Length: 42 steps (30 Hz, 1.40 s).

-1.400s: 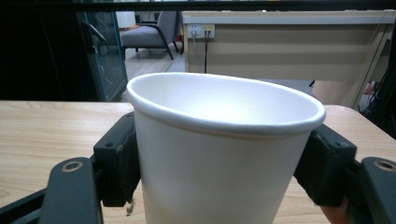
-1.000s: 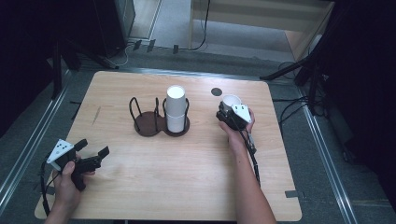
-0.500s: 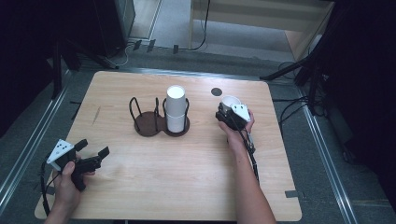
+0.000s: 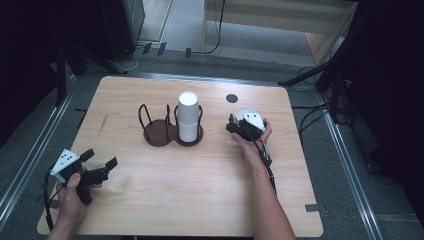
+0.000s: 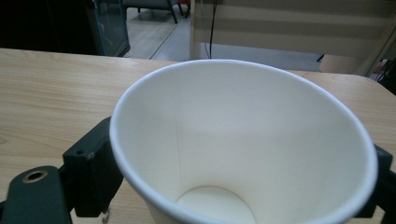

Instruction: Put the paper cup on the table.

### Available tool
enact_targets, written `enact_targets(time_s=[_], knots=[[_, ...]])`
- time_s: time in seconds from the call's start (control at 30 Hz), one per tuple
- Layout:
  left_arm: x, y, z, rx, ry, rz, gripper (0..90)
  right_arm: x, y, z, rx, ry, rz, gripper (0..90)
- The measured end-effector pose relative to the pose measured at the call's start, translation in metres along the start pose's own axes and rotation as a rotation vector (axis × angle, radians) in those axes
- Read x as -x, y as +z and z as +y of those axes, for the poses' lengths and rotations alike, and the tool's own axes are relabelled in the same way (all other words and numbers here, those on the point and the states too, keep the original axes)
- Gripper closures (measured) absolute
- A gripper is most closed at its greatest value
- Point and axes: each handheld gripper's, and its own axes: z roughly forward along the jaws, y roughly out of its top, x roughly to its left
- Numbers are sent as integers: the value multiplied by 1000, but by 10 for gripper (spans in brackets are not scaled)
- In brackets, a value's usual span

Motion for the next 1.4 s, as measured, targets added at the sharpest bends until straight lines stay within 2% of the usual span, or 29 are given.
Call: enact_targets(time_s=[0.1, 0.17, 0.23, 0.37, 0.73, 0.87, 1.1, 1.4], knots=[[0, 0, 0, 0, 1, 0, 0, 0, -1, 1, -9, -2, 11, 50], [0, 0, 0, -1, 0, 0, 0, 1, -4, 3, -30, 23, 32, 0], [0, 0, 0, -1, 1, 0, 0, 2, -7, 5, -47, 38, 54, 0], [-1, 0, 0, 0, -1, 0, 0, 5, -14, 6, -48, 51, 71, 0], [0, 0, 0, -2, 1, -1, 0, 13, -41, 13, -3, 34, 91, 0], [0, 0, 0, -1, 0, -1, 0, 15, -54, 16, 15, 55, 112, 0], [0, 0, 0, -1, 3, 1, 0, 19, -74, 17, 39, 49, 128, 0], [0, 0, 0, 0, 1, 4, 0, 27, -96, 14, 61, 44, 125, 0]])
